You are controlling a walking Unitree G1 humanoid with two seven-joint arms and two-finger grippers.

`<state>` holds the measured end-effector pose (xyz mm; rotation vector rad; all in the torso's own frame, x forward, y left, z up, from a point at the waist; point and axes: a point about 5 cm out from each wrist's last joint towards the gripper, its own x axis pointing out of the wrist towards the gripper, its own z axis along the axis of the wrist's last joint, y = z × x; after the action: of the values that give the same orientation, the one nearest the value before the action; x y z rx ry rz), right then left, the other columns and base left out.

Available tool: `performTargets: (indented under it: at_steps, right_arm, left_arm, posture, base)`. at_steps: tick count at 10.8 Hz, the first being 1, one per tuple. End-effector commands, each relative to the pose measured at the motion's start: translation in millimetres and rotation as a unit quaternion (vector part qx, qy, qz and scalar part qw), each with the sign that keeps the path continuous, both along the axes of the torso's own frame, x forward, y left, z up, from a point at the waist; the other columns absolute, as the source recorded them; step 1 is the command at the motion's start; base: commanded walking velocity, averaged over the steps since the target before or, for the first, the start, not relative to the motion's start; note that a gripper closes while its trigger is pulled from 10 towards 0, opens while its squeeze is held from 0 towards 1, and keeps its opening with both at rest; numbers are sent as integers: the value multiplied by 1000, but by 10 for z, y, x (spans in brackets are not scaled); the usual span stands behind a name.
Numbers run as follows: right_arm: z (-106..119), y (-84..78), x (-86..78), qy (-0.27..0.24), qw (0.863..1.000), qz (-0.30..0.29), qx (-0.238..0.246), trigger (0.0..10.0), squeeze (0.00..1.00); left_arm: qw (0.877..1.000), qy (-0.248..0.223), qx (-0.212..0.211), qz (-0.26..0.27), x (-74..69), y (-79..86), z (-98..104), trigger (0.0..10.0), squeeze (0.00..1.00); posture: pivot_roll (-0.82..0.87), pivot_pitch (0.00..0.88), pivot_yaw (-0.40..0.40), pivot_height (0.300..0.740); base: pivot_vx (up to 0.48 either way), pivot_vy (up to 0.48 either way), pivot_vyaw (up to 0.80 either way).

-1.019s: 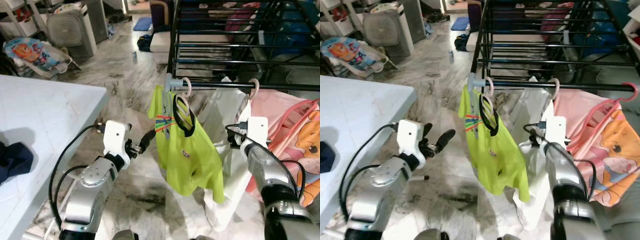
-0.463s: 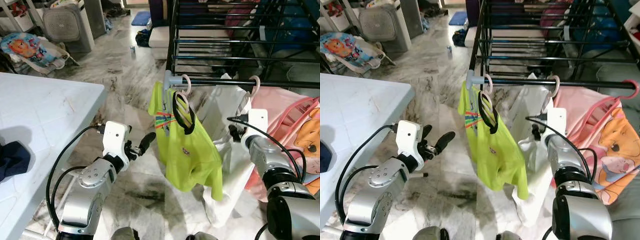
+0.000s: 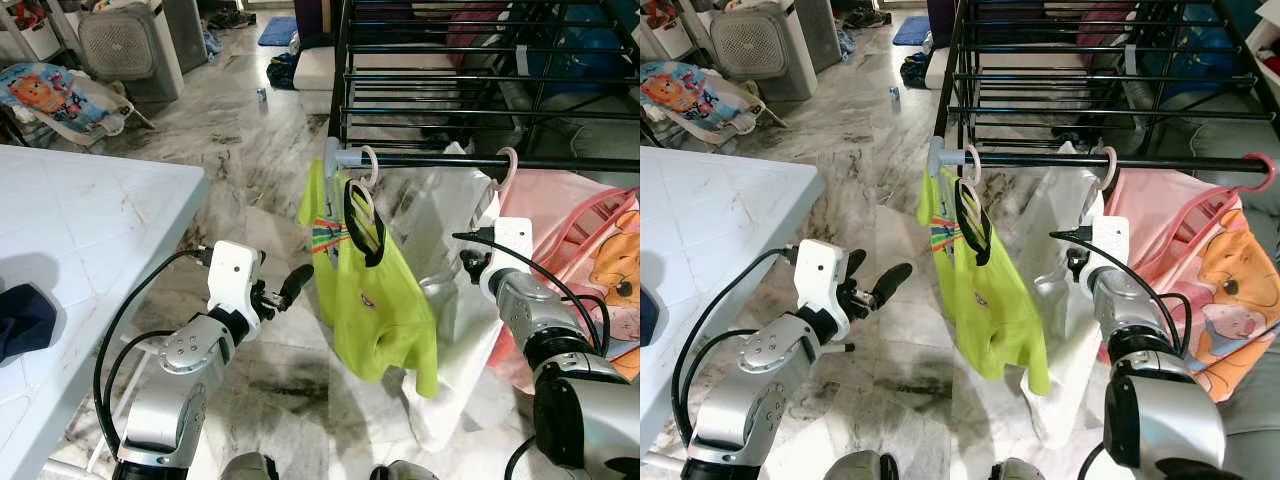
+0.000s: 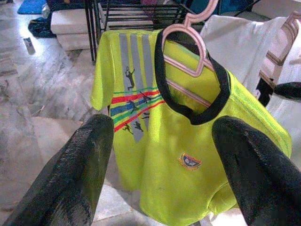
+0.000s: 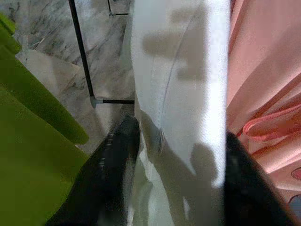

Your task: Hang hanger

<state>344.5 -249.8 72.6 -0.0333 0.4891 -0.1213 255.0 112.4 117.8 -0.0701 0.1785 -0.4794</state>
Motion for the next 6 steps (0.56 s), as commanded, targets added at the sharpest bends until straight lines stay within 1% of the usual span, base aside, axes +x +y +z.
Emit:
performTargets:
  at_steps: [1, 4, 6]
  right_arm:
    - [77, -3, 51, -14, 1000, -1, 2, 0, 0]
    - [98, 1, 72, -18, 1000, -2, 1, 0, 0]
    - [115, -2, 84, -22, 1000, -5, -2, 0, 0]
  left_arm:
    - [1000, -4, 6, 1, 19, 10, 29, 10000, 0]
    - [1000, -7, 7, 2, 49, 4, 37, 10000, 0]
    - [1000, -7, 5, -2, 99, -13, 25, 10000, 0]
  posture:
    - [32, 78, 45, 740]
    - [32, 66, 45, 740]
    - [23, 44, 45, 740]
  base:
    - [0, 0, 0]
    - [0, 0, 0]
    - [0, 0, 0]
